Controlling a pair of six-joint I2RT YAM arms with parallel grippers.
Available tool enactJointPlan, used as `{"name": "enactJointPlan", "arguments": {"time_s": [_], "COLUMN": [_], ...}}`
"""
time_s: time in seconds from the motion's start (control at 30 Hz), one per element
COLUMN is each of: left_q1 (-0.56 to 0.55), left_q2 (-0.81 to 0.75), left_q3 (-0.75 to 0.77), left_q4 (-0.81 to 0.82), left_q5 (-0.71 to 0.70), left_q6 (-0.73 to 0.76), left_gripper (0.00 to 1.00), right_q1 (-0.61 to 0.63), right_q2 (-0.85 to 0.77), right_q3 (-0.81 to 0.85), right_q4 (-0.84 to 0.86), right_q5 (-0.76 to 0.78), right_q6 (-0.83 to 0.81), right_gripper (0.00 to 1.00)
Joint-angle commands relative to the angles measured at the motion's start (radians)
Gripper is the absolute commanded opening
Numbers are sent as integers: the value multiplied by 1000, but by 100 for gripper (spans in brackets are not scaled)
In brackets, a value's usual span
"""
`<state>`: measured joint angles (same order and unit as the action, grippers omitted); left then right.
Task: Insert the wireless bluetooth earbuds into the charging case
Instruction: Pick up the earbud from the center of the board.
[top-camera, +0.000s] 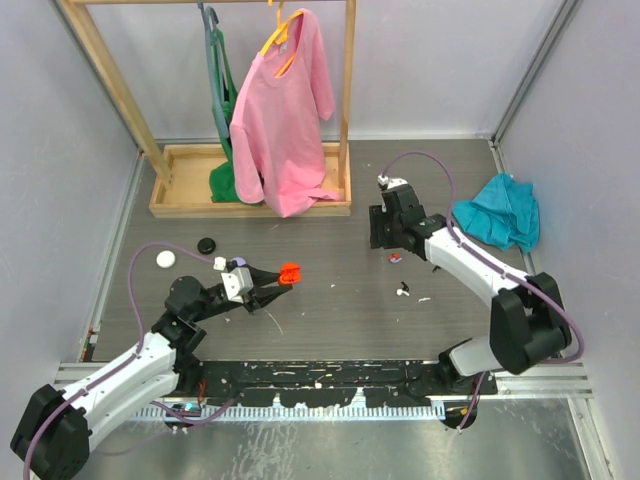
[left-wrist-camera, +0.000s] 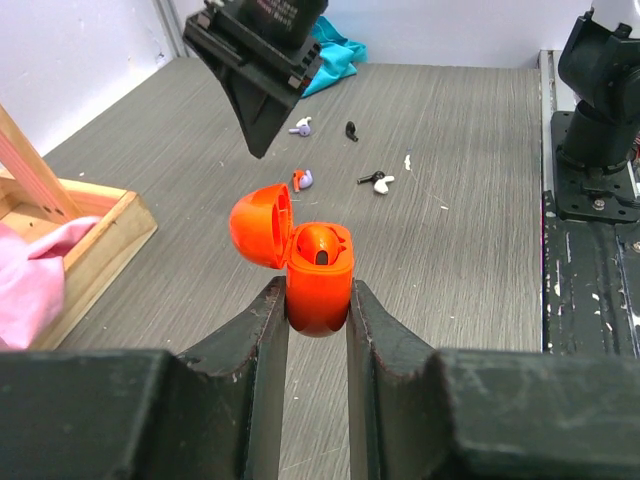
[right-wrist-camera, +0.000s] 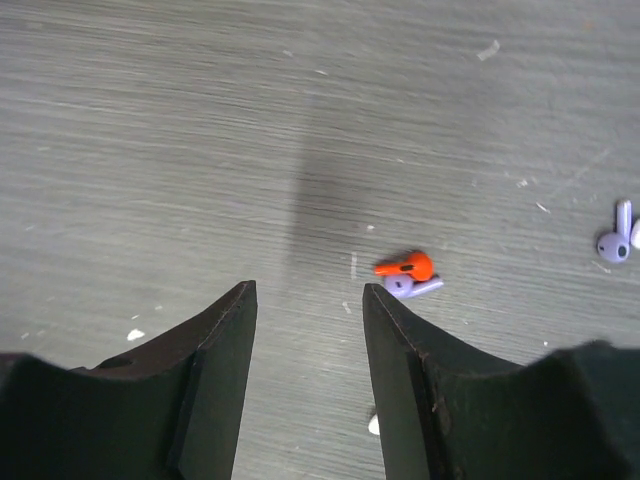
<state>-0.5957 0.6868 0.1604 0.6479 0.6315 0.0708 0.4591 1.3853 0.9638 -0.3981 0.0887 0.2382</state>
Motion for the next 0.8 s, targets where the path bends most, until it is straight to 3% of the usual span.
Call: {"name": "enactJointPlan", "arguments": {"time_s": [0.0, 0.37, 0.77], "left_q1": [-4, -4, -4], "left_q2": [-5, 7, 22], "left_q3": [30, 31, 34], "left_q4": [32, 39, 49], "left_q5": [-12, 6, 20], "left_q6": [21, 23, 21], "left_gripper": [0, 0, 0], "right_q1": [-64, -131, -138], "right_q2": [68, 201, 242], "right_q3": [-23, -53, -50], "right_q4": [51, 105, 105], "right_q5": [41, 30, -31], "right_q6": [88, 119, 117], "right_gripper": [53, 51, 42]}}
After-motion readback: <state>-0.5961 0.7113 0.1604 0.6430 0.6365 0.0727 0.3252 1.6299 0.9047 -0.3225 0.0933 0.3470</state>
